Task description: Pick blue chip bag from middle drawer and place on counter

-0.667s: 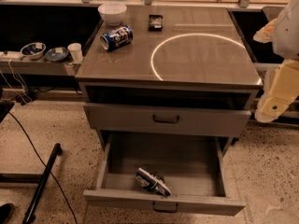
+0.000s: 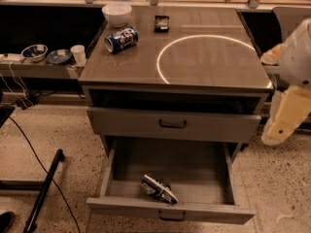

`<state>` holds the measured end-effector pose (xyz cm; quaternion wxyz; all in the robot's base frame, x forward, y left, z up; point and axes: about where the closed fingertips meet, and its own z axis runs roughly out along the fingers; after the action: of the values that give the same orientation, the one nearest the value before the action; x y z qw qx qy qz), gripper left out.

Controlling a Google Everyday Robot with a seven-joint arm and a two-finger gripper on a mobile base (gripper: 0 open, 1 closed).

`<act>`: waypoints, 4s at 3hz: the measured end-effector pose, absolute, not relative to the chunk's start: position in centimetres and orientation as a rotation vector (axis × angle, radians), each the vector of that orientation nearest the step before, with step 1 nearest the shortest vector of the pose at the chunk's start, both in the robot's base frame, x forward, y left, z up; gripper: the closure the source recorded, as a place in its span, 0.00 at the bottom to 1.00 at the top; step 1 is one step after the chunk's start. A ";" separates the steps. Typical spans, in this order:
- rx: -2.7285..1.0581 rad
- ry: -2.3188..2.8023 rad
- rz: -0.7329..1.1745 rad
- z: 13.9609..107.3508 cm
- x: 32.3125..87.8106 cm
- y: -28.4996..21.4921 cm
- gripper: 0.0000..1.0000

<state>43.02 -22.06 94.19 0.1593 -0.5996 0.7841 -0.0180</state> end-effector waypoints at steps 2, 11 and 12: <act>-1.848 2.135 -0.019 86.3 40.4 -20.4 0.00; -1.349 1.993 0.727 62.3 41.0 -1.0 0.00; -1.228 1.853 0.699 61.1 43.8 -1.9 0.00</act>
Offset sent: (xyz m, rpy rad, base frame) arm -0.0152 0.0120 -0.0370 0.0164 -0.0207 0.0655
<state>43.80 -1.91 61.12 0.3947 -0.4841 0.7307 0.2755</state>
